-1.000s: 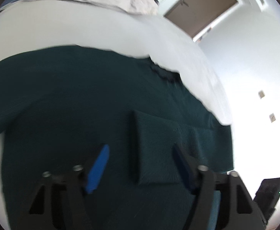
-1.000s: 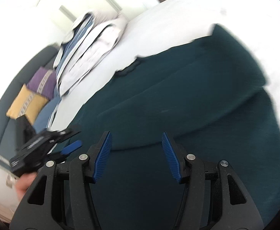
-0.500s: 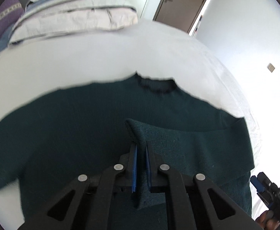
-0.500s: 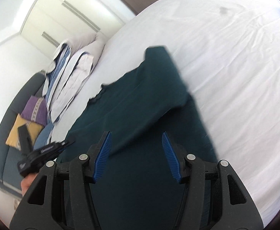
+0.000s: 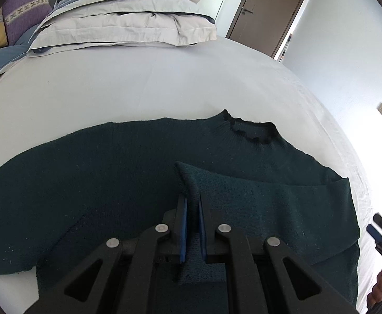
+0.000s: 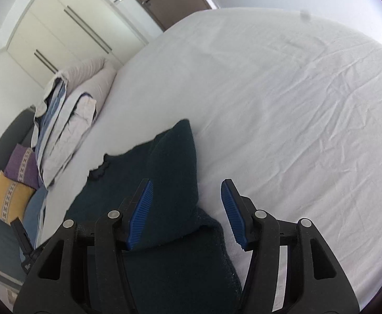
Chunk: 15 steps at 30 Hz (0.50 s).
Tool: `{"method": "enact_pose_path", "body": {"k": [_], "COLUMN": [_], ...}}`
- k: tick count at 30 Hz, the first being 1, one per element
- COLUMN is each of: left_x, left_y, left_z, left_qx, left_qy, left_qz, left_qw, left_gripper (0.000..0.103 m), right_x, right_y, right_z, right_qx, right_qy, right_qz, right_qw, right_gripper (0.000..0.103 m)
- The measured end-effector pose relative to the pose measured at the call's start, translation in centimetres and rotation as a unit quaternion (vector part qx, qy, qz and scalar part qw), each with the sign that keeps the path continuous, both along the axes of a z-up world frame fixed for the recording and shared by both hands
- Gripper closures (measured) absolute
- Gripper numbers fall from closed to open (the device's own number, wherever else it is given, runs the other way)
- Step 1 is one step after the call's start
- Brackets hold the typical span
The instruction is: Fold small clothes
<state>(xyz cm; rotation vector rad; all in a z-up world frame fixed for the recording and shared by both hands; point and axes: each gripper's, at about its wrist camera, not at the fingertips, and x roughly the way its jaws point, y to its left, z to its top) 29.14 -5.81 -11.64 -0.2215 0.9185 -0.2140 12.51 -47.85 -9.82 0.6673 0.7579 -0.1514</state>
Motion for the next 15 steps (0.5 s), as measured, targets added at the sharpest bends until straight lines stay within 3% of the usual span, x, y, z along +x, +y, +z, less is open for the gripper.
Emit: {"method": "enact_pose_path", "body": {"k": [4,6,9,15], "left_x": [-0.1,0.0,0.1,-0.3], "left_y": [-0.1,-0.2,0.0,0.4], "left_z": [0.7,0.8,0.8,-1.0], "left_qx": [0.002,0.003,-0.003,-0.001], "left_qy": [-0.015,-0.016,-0.015,-0.006], "left_qz": [-0.007,-0.009,-0.004,0.005], "left_qw": [0.9999,0.9998,0.9999,1.0000], "left_gripper": [0.094,0.094,0.094,0.094], "right_x": [1.6,2.8,3.4,3.5], "right_y": [1.0,1.2,0.9,-0.4], "right_z": [-1.6,-2.9,-3.3,-4.2], "right_qx": [-0.039,-0.070,-0.099,-0.074], "right_qy": [0.047,0.083,0.085,0.076], "right_qz": [0.021,0.032,0.035,0.021], "right_qw": [0.998,0.994,0.991,0.994], "right_gripper": [0.055,0.080,0.088,0.092]}}
